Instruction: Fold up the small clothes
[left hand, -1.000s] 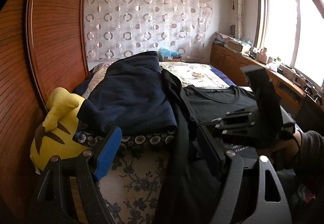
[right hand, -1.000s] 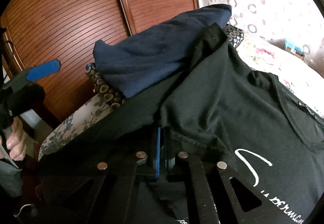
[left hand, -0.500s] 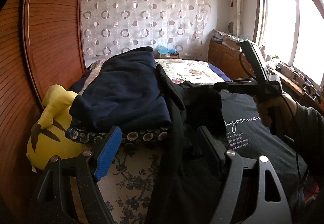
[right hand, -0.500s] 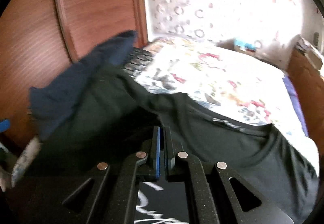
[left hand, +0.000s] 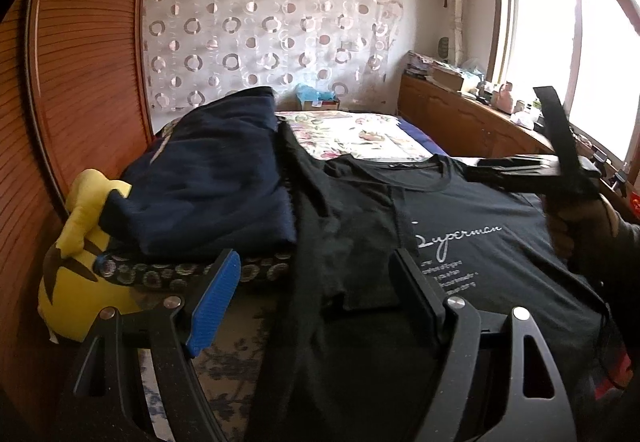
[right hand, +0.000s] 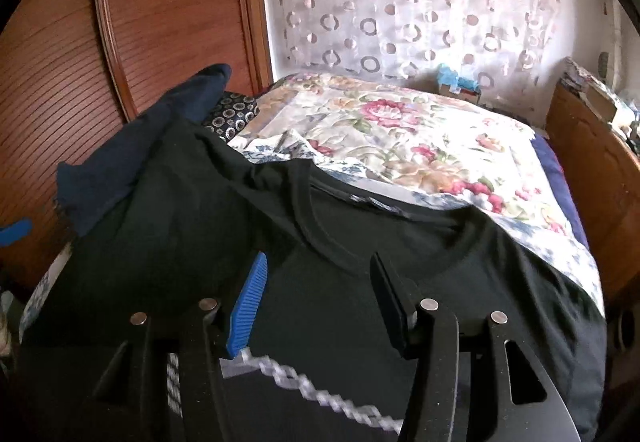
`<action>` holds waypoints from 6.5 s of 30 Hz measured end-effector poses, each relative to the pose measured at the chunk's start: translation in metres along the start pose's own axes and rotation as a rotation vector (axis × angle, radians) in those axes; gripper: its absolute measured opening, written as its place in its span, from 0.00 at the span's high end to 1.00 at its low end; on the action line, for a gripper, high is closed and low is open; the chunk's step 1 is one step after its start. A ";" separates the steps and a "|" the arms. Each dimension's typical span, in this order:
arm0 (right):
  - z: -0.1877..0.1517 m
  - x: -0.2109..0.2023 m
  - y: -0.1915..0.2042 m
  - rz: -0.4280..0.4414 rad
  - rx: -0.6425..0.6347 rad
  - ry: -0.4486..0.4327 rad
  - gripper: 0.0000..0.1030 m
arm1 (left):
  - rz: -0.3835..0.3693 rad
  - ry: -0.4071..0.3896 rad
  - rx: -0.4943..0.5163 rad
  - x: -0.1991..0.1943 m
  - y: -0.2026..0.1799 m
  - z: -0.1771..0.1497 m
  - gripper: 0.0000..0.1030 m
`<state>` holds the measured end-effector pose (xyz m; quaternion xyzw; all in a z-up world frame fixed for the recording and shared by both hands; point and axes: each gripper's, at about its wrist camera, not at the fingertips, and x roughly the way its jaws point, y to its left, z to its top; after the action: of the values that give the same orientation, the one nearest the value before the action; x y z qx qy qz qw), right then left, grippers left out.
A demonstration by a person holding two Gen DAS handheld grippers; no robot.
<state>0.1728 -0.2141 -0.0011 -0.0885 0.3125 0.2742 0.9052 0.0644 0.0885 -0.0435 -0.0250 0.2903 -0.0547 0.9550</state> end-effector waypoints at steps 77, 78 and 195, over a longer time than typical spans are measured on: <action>-0.091 -0.089 -0.071 -0.337 0.155 0.161 0.97 | -0.173 0.355 0.279 0.112 -0.139 -0.012 0.00; -0.090 -0.090 -0.069 -0.339 0.156 0.155 0.97 | -0.171 0.351 0.272 0.111 -0.138 -0.011 0.00; -0.012 -0.010 0.013 -0.088 0.079 0.097 0.66 | -0.162 0.067 0.046 0.034 -0.100 -0.002 0.00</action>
<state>0.1528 -0.2111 -0.0045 -0.0795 0.3622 0.2172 0.9029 0.0825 -0.0151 -0.0555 -0.0248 0.3178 -0.1392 0.9375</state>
